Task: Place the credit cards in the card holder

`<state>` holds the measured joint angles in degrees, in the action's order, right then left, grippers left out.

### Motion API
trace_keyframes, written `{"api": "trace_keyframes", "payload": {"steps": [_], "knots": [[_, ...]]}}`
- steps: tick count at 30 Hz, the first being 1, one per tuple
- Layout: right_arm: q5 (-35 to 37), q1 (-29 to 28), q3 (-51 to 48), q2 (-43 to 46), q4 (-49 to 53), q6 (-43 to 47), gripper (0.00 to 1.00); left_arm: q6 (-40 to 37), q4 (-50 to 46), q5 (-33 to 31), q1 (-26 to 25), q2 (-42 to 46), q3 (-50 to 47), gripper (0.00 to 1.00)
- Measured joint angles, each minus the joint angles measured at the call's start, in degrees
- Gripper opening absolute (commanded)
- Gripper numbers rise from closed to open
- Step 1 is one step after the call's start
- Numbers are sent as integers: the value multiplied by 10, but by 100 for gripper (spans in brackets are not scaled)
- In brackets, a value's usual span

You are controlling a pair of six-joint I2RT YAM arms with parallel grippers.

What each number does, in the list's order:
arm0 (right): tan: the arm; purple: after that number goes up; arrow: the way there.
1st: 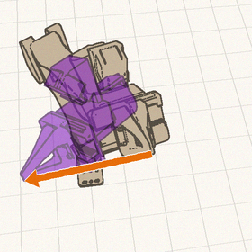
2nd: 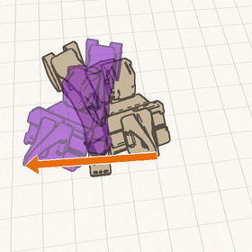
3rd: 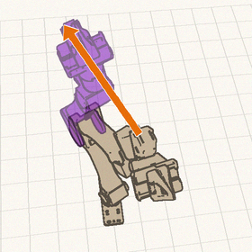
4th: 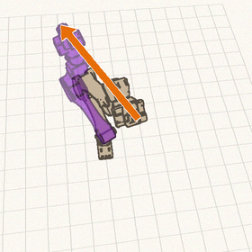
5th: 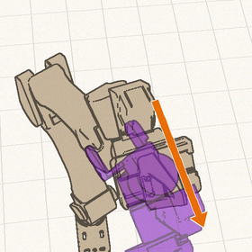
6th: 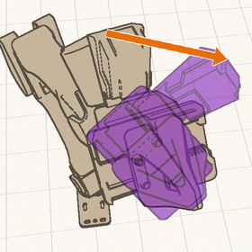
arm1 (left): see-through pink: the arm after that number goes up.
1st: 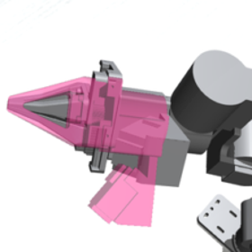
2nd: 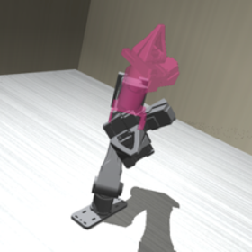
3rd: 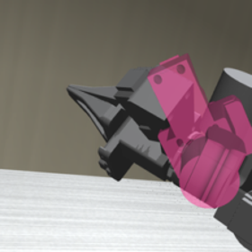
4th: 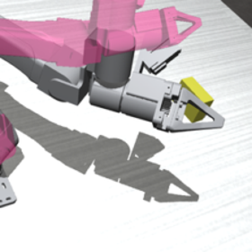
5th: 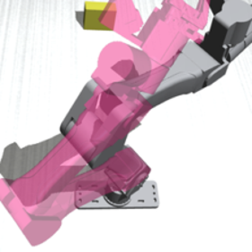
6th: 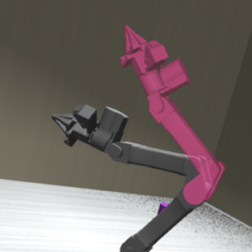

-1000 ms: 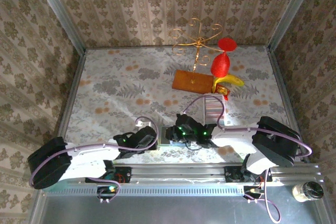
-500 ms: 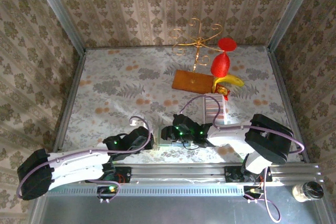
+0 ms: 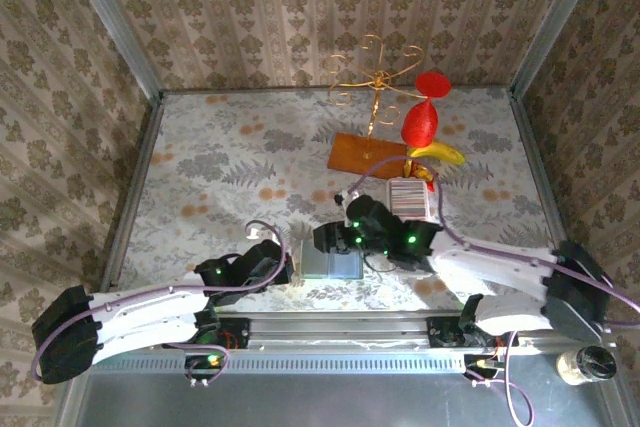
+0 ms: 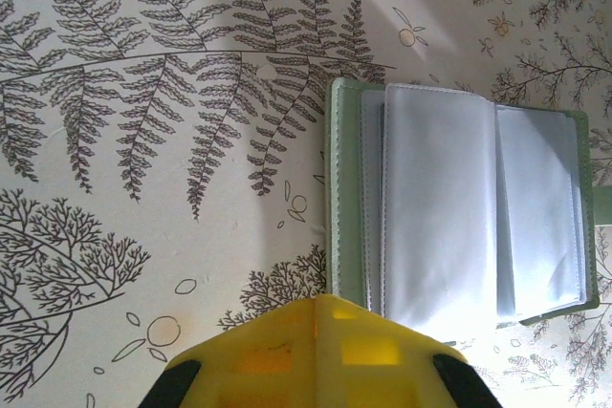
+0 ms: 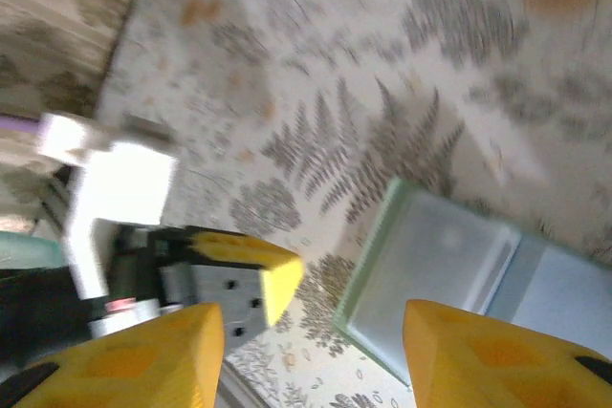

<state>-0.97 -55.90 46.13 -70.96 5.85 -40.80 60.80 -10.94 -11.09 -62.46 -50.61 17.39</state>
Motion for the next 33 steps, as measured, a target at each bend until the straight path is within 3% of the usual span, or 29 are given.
{"api": "trace_keyframes", "payload": {"steps": [9, 16, 24, 27, 33], "knots": [[6, 7, 37, 232, 168, 446, 54, -8, 21, 1, 3, 0, 3, 2], [58, 8, 57, 290, 343, 729, 55, -17, 42, -10, 3, -5, 4, 3], [113, 86, 10, 261, 443, 905, 58, -28, 64, -12, 4, -38, 9, 2], [118, 100, -26, 245, 445, 936, 66, -31, 68, -12, 5, -42, 10, 2], [122, 102, -88, 243, 402, 957, 70, -35, 71, -11, 7, -38, 10, 3]]}}
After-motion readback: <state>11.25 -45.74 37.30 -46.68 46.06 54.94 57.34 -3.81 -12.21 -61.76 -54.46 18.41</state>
